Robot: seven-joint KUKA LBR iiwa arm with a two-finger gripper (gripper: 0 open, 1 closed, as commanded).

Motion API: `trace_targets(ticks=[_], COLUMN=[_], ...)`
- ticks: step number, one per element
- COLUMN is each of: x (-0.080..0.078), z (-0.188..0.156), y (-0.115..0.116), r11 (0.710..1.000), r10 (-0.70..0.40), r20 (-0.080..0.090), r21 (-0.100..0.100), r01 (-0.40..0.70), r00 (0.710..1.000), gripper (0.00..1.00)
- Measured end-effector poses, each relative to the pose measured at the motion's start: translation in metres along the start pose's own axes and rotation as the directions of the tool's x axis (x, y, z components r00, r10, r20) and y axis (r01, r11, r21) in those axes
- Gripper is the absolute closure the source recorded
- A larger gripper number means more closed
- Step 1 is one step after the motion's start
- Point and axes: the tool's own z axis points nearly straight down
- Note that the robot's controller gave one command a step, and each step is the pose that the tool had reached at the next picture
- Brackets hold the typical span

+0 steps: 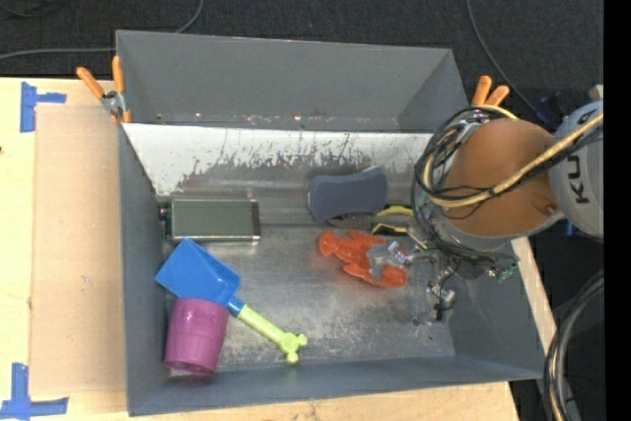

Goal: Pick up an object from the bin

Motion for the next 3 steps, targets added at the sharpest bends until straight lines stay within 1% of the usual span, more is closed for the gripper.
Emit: trace_targets(ticks=[1,2,3], x=[-0.008,0.007,0.007], z=[0.028,0.035,0.035], y=[-0.018,-0.024,-0.024], r11=[0.924,0.999,0.999], r10=[0.383,0.052,0.052], r20=[0.002,0.005,0.005], r21=[0.001,0.002,0.002], r01=[-0.383,-0.052,-0.052], r00=[0.924,0.999,0.999], gripper=[0.00,1.00,1.00])
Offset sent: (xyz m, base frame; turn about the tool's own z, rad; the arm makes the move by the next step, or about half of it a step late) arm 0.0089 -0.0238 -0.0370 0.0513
